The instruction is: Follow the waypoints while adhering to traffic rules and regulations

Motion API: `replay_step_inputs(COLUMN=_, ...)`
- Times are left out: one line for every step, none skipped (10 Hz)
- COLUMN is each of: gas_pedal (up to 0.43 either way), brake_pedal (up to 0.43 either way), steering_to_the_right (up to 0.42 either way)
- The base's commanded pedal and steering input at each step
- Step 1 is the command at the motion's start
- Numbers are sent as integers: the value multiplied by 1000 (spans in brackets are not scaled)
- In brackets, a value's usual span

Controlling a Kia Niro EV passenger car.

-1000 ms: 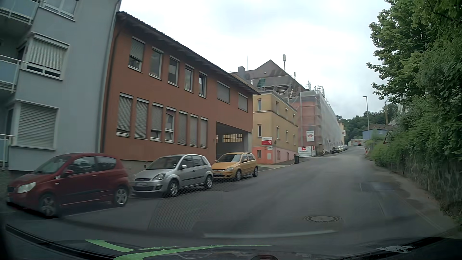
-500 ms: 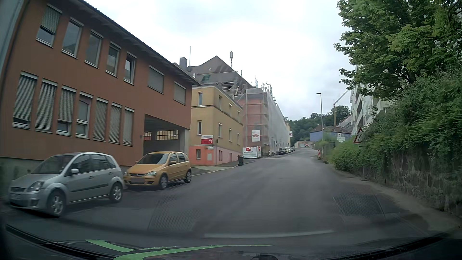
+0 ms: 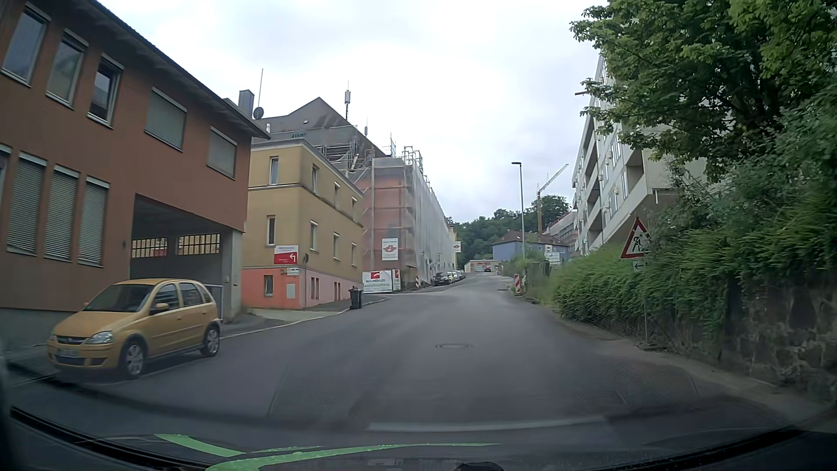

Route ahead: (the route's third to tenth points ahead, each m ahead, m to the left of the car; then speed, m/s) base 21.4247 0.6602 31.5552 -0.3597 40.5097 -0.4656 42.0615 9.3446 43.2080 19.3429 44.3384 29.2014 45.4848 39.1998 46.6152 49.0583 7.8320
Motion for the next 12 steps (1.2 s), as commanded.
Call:
replay_step_inputs(gas_pedal=209, brake_pedal=0, steering_to_the_right=64)
replay_step_inputs(gas_pedal=209, brake_pedal=0, steering_to_the_right=51)
replay_step_inputs(gas_pedal=209, brake_pedal=0, steering_to_the_right=43)
replay_step_inputs(gas_pedal=209, brake_pedal=0, steering_to_the_right=34)
replay_step_inputs(gas_pedal=197, brake_pedal=0, steering_to_the_right=27)
replay_step_inputs(gas_pedal=189, brake_pedal=0, steering_to_the_right=23)
replay_step_inputs(gas_pedal=177, brake_pedal=0, steering_to_the_right=21)
replay_step_inputs(gas_pedal=169, brake_pedal=0, steering_to_the_right=20)
replay_step_inputs(gas_pedal=150, brake_pedal=0, steering_to_the_right=20)
replay_step_inputs(gas_pedal=130, brake_pedal=0, steering_to_the_right=20)
replay_step_inputs(gas_pedal=110, brake_pedal=0, steering_to_the_right=19)
replay_step_inputs(gas_pedal=98, brake_pedal=0, steering_to_the_right=17)
